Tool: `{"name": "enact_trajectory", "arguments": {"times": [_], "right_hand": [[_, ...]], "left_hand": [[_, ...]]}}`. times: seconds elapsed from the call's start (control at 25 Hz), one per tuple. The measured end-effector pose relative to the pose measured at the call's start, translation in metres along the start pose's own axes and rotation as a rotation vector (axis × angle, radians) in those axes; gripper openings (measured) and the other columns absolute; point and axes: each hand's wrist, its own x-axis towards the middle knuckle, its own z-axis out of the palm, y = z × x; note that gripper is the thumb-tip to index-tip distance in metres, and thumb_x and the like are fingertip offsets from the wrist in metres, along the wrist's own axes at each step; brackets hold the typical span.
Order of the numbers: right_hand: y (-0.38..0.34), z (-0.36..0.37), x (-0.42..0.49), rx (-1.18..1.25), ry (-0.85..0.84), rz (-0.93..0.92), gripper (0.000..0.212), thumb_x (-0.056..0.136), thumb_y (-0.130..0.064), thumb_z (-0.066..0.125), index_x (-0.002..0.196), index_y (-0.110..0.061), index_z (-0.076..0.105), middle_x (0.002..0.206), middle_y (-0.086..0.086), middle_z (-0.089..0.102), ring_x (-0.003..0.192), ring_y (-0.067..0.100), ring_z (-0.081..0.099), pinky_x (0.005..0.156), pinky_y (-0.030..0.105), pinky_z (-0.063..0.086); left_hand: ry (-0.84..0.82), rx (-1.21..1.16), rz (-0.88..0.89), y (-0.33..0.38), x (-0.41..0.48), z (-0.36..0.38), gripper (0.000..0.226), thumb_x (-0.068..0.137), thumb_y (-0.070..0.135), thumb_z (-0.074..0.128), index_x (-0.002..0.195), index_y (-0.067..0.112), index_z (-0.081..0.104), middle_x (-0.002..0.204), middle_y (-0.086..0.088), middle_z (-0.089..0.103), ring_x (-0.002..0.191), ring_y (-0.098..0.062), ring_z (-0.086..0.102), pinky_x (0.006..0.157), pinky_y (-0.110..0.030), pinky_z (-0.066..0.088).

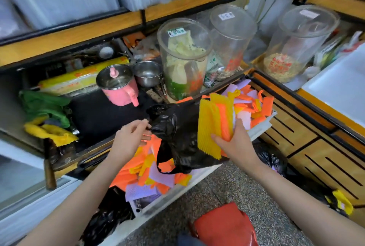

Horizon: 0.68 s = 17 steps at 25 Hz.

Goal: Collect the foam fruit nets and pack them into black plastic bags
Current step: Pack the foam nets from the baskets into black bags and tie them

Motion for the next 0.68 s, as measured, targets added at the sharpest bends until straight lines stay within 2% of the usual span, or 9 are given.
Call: {"name": "enact_trajectory", "arguments": {"times": [0.08,0.16,0.24,0.32,0.4,0.48,0.56,0.68], "right_hand": [[-0.02,0.012,-0.01,0.026,0.037,-0.086,0.06,0.078,-0.03,0.074,0.122,-0.009,0.04,0.095,-0.008,0.048,0.089,0.014,0.05,0.063,0.02,0.037],[-0.042,0.028,-0.026,0.042,0.047,-0.195,0.053,0.078,-0.03,0.074,0.117,-0.012,0.041,0.095,-0.006,0.049,0.086,0.01,0.049,0.066,0.025,0.036],[-0.062,0.045,-0.042,0.066,0.055,-0.286,0.051,0.079,-0.031,0.073,0.115,-0.013,0.042,0.09,-0.01,0.045,0.08,0.005,0.043,0.064,0.023,0.033],[-0.076,0.064,-0.058,0.019,0.001,-0.278,0.049,0.079,-0.034,0.072,0.112,-0.016,0.04,0.089,-0.01,0.044,0.08,0.008,0.044,0.064,0.025,0.032],[-0.081,0.084,-0.077,-0.197,-0.201,-0.212,0.047,0.079,-0.037,0.069,0.107,-0.016,0.038,0.09,-0.003,0.048,0.083,0.021,0.051,0.065,0.033,0.036],[-0.075,0.102,-0.101,-0.398,-0.45,-0.167,0.046,0.079,-0.04,0.067,0.104,-0.015,0.037,0.089,0.002,0.051,0.084,0.027,0.056,0.061,0.035,0.038],[-0.064,0.117,-0.13,-0.433,-0.619,-0.146,0.042,0.08,-0.04,0.065,0.099,-0.016,0.035,0.079,0.001,0.046,0.072,0.023,0.053,0.054,0.034,0.032],[-0.06,0.127,-0.16,-0.398,-0.757,-0.117,0.042,0.084,-0.04,0.063,0.101,-0.018,0.031,0.073,0.0,0.038,0.06,0.018,0.044,0.051,0.03,0.029]], "left_hand": [[0.051,-0.053,-0.002,-0.003,-0.015,-0.02,0.043,0.099,0.033,0.043,0.079,0.004,0.066,0.07,-0.018,0.07,0.067,-0.025,0.069,0.066,-0.034,0.057],[0.056,-0.052,0.012,-0.01,-0.033,-0.039,0.047,0.098,0.034,0.045,0.072,0.001,0.066,0.061,-0.018,0.068,0.059,-0.025,0.068,0.06,-0.032,0.057],[0.018,-0.08,-0.018,-0.023,-0.052,-0.054,0.042,0.096,0.03,0.05,0.069,0.002,0.062,0.059,-0.018,0.066,0.056,-0.026,0.066,0.058,-0.032,0.056],[0.007,-0.093,-0.051,-0.042,-0.072,-0.068,0.031,0.097,0.025,0.051,0.075,0.004,0.059,0.059,-0.014,0.066,0.055,-0.025,0.066,0.054,-0.03,0.055],[0.041,-0.08,-0.079,-0.067,-0.09,-0.087,0.019,0.099,0.019,0.046,0.084,0.009,0.054,0.052,-0.004,0.062,0.05,-0.023,0.065,0.047,-0.026,0.052],[0.083,0.051,-0.113,-0.096,-0.102,-0.111,0.017,0.1,0.016,0.043,0.084,0.013,0.05,0.045,-0.001,0.054,0.041,-0.02,0.062,0.04,-0.024,0.048],[0.129,0.154,-0.162,-0.123,-0.114,-0.136,0.018,0.1,0.013,0.04,0.083,0.012,0.047,0.05,-0.008,0.048,0.035,-0.02,0.056,0.035,-0.023,0.044],[0.255,-0.012,-0.195,-0.142,-0.133,-0.156,0.016,0.1,0.007,0.037,0.091,0.006,0.049,0.069,-0.016,0.05,0.044,-0.018,0.056,0.039,-0.021,0.048]]}}
